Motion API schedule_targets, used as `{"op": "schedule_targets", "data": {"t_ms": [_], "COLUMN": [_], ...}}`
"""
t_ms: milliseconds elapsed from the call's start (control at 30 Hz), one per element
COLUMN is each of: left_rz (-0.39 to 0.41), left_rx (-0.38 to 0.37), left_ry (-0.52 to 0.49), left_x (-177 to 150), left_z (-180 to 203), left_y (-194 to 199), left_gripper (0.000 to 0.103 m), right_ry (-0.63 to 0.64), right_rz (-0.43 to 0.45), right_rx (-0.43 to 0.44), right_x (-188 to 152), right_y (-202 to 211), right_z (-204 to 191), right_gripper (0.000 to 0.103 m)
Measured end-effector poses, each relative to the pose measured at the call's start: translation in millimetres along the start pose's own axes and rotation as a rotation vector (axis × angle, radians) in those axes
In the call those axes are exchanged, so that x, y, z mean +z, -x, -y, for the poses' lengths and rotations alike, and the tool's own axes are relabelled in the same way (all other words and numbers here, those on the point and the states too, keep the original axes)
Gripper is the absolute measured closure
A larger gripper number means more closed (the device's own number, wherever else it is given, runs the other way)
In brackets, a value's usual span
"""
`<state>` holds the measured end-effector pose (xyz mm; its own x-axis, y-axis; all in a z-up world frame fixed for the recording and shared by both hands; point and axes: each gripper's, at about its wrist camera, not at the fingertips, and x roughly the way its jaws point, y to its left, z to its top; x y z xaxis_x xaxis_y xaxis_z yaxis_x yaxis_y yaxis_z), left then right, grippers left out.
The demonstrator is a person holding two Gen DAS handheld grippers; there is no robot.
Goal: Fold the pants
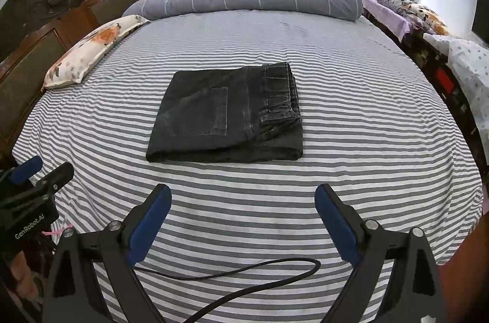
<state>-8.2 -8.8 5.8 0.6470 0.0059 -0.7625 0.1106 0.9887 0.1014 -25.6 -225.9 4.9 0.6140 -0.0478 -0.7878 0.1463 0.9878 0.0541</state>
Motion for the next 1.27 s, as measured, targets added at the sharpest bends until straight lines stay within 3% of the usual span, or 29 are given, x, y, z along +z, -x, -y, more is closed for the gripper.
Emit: {"op": "schedule_targets", "data": {"t_ms": [1267], "left_rz": [-0.012], "left_rx": [-0.028], "left_ry": [0.004], "left_x": [-5.1], "left_z": [4.9], "left_y": [-5.2], "left_gripper": [0.034], "right_ry": [0.002], "right_rz": [-0.014], "right_rx": [0.014], "right_x": [-4.8], "right_y": [-3.9], "right_z": [-5.0], "right_gripper": [0.01]}}
